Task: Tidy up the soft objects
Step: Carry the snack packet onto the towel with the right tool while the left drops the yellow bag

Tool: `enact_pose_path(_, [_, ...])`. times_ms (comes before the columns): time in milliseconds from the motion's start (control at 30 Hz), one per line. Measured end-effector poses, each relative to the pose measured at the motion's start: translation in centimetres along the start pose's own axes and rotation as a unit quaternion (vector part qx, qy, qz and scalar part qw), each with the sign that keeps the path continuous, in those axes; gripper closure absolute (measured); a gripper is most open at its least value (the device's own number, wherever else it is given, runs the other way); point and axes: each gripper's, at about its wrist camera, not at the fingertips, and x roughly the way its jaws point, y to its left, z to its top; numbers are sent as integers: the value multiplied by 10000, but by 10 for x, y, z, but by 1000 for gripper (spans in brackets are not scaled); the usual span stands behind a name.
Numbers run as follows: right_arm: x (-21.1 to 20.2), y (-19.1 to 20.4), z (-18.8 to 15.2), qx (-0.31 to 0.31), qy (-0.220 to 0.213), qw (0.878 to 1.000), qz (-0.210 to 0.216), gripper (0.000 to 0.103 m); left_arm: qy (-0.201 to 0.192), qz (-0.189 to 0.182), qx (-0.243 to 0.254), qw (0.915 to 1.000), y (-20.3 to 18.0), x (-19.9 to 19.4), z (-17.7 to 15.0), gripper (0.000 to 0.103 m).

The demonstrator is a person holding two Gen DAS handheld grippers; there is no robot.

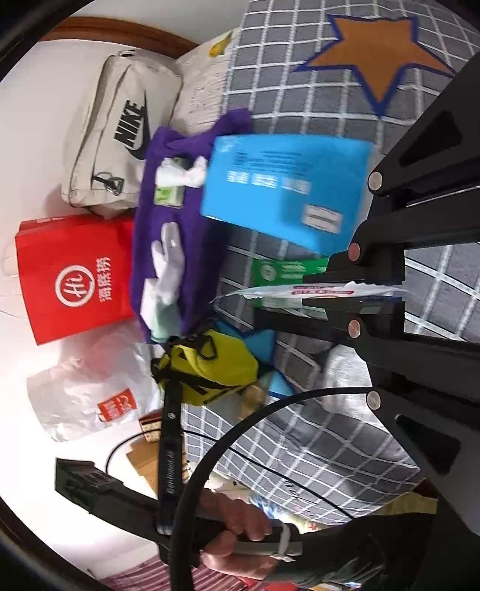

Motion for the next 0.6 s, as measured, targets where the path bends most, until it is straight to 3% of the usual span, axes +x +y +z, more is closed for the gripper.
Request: enact_pose_path(600, [29, -54, 91, 24, -88, 9998, -194, 100, 133, 144, -416, 9989, 22, 54, 72, 87])
